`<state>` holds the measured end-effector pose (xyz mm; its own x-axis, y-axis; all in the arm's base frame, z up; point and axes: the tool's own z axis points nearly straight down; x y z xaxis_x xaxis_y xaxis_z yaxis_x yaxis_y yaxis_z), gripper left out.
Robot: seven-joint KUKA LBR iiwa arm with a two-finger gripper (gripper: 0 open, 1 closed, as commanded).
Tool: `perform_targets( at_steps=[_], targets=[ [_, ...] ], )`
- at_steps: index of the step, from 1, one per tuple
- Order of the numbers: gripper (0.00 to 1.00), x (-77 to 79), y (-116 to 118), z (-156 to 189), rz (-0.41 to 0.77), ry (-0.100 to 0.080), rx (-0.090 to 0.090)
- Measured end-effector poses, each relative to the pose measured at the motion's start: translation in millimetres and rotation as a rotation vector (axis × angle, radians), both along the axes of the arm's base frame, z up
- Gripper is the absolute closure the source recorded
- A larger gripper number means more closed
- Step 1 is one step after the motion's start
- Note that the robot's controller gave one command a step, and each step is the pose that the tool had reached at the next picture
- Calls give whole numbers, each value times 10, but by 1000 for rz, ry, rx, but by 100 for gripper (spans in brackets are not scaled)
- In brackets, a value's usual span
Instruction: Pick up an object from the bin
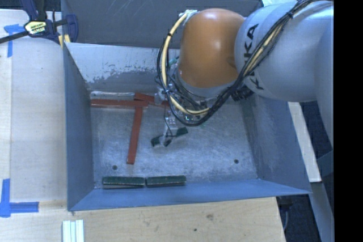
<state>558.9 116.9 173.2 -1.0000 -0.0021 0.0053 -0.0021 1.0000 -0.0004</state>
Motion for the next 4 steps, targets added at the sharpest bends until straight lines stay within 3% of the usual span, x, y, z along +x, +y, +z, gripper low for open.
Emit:
perform_targets(
  at_steps=[1,2,3,4],
  targets=[
    [0,279,50,-410,326,-9,2],
    [0,566,189,-508,680,-10,3],
    [0,567,-120,-1030,729,-7,4],
    [100,610,-103,-972,728,-24,1]
  ],
)
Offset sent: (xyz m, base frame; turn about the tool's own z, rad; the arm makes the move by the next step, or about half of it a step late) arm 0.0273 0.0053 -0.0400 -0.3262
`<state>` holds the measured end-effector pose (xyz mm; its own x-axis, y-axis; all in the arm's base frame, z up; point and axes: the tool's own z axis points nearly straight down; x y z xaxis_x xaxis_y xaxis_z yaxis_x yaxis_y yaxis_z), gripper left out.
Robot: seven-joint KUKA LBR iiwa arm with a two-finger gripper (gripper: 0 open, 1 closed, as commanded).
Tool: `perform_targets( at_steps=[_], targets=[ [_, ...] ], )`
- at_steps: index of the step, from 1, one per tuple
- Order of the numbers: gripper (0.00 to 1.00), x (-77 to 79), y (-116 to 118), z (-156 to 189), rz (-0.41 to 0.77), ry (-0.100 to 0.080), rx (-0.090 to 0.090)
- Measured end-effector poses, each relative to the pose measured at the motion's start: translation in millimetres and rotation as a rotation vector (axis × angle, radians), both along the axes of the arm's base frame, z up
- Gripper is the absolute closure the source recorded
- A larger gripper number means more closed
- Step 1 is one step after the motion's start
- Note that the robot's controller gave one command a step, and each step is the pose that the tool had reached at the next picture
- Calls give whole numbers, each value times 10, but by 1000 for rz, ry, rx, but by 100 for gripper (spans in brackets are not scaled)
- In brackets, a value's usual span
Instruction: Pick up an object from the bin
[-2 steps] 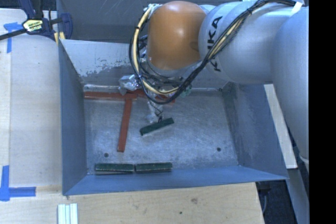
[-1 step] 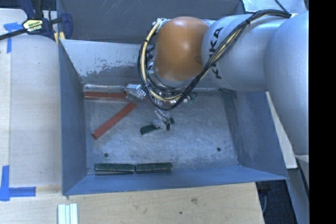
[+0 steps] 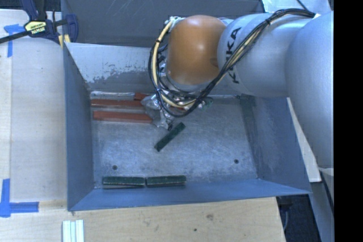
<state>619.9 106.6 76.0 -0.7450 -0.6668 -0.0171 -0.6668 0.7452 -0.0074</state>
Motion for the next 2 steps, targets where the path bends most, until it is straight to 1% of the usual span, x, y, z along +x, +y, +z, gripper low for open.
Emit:
perform_targets(
  at_steps=[1,2],
  targets=[
    [0,-36,-15,-45,0,12,-4],
    [0,-35,-14,-44,0,12,-4]
  ],
)
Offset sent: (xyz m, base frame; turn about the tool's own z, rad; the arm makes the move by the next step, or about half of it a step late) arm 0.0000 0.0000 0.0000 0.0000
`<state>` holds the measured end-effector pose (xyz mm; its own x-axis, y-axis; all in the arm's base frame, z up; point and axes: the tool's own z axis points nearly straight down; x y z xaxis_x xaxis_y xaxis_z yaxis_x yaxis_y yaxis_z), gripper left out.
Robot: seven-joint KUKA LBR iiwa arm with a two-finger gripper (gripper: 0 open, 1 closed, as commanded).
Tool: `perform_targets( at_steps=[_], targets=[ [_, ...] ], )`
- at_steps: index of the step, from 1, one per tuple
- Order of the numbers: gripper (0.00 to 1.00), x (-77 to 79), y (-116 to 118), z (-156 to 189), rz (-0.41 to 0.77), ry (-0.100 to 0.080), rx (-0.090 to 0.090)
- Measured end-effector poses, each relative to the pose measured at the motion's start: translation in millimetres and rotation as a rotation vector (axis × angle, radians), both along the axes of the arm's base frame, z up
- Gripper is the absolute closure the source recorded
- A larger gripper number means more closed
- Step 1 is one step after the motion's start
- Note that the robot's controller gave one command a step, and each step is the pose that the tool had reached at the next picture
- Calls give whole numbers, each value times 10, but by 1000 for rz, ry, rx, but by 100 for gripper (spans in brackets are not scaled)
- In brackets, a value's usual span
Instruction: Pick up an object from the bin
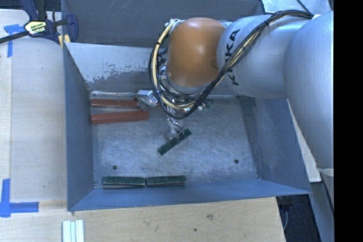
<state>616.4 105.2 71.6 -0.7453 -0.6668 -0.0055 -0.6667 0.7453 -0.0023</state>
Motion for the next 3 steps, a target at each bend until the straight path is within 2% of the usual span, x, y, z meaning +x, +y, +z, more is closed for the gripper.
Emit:
perform_targets(
  at_steps=[1,2,3],
  targets=[
    [0,0,0,0,0,0,0],
    [100,16,7,23,0,-5,2],
    [0,-1,-3,-2,0,0,0]
  ],
)
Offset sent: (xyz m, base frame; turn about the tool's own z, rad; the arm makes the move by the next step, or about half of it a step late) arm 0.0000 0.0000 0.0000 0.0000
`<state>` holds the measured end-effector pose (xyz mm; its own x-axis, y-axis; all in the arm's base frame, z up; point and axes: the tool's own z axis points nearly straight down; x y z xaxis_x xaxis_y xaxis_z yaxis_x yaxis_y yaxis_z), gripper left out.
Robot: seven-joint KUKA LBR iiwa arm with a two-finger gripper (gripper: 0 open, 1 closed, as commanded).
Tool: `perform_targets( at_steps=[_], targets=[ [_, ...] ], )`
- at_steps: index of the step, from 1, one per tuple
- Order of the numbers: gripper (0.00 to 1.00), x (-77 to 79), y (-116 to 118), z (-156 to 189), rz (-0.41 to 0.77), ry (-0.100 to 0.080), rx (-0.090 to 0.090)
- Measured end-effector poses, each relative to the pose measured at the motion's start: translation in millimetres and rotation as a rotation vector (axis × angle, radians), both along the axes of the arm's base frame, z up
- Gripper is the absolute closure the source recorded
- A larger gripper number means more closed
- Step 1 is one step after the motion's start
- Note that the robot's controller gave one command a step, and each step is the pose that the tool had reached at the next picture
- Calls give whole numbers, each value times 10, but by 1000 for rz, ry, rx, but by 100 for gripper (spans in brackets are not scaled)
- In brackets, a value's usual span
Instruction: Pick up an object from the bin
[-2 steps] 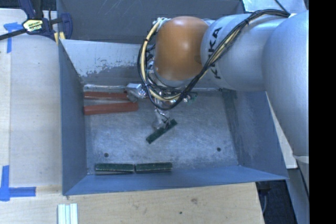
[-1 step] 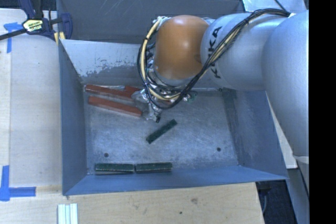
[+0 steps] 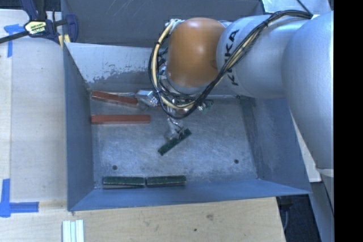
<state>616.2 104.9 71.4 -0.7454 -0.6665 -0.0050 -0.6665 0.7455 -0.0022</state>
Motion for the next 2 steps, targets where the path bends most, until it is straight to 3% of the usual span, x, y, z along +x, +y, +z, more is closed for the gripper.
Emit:
perform_targets(
  at_steps=[1,2],
  targets=[
    [0,-1,2,-1,0,0,0],
    [100,0,8,0,1,0,1]
  ],
)
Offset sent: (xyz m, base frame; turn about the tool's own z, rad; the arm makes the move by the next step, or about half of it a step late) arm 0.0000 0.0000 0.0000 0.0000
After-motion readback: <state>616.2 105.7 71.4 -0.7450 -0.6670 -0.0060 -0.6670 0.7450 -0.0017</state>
